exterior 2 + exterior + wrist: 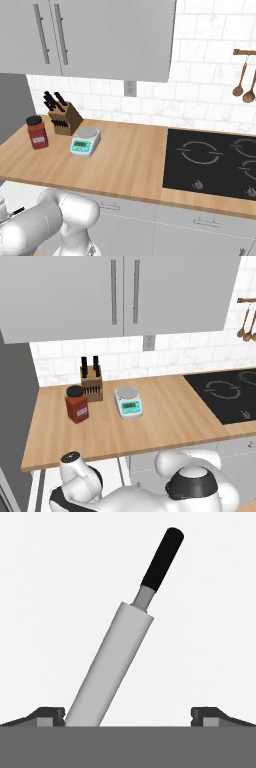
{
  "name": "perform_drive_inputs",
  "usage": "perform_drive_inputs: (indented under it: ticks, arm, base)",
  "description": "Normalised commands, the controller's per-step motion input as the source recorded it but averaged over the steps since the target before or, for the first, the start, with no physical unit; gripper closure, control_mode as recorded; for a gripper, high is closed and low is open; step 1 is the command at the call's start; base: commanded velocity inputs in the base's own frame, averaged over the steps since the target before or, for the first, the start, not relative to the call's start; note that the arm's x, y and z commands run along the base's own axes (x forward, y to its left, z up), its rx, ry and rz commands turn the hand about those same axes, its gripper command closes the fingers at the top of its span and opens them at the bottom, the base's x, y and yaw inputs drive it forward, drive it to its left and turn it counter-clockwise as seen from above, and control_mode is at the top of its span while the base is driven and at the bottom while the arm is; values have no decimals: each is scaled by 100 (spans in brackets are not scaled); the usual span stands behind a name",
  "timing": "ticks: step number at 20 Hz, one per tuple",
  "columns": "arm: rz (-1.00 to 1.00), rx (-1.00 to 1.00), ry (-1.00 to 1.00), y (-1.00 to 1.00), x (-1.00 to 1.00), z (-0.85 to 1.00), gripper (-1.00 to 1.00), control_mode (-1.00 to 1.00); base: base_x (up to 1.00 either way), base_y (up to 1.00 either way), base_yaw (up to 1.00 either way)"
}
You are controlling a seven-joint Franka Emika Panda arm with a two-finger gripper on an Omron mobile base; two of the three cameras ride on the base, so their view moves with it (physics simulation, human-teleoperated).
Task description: Pick the rolling pin from the drawer and place it on the counter.
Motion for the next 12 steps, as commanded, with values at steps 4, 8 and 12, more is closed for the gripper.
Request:
perform_drive_inputs:
  ticks: [4, 8, 12]
  arm:
    - [0, 0, 0, 20, 26, -23, -100, -100]
    - [0, 0, 0, 3, 5, -32, -100, -100]
    - [0, 0, 0, 16, 1, -34, -100, -100]
  base:
    - [0, 0, 0]
    - [0, 0, 0]
    - [0, 0, 0]
